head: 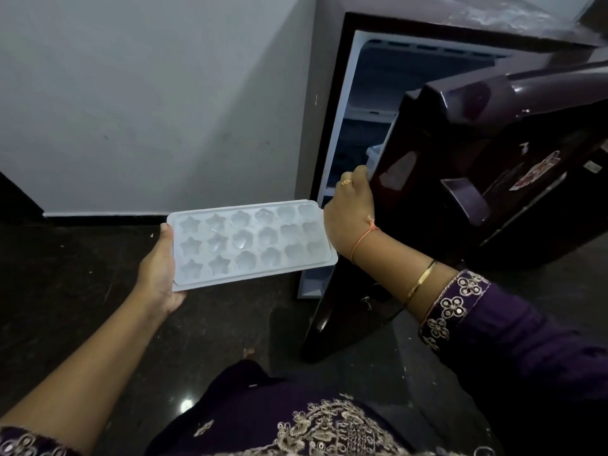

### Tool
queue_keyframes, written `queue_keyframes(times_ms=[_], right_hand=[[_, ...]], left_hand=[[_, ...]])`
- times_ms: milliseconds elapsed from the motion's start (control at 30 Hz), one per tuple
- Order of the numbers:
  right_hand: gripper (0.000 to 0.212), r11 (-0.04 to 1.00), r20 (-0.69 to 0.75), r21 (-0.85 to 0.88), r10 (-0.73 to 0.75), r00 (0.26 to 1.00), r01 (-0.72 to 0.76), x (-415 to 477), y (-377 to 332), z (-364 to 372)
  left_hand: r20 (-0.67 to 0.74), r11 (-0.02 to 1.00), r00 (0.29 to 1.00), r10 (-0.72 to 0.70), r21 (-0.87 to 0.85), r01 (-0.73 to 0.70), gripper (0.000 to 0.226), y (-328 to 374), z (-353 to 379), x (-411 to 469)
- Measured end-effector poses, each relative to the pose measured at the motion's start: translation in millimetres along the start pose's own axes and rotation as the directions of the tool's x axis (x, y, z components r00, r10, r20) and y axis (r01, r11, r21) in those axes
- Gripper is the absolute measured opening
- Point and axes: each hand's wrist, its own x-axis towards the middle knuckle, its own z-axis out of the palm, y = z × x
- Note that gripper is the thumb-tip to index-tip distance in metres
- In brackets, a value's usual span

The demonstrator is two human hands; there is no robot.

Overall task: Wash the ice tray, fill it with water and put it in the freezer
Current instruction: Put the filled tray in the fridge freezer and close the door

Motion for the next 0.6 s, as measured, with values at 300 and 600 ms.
queue_keyframes(times_ms=[300, 600], right_hand=[[0.029, 0.960, 0.343, 0.235, 0.064, 0.937, -0.152, -30.7, 7.8, -4.4], [0.027, 0.772, 0.478, 0.421, 0.257, 0.840, -0.476, -94.3, 32.5, 32.8]], left_hand=[[0.080, 0.997, 0.995, -0.060, 0.052, 0.056, 0.052, 16.0, 1.6, -11.9], [0.140, 0.992, 0.984, -0.107, 0.088, 0.095, 0.045, 11.8, 13.9, -26.9]])
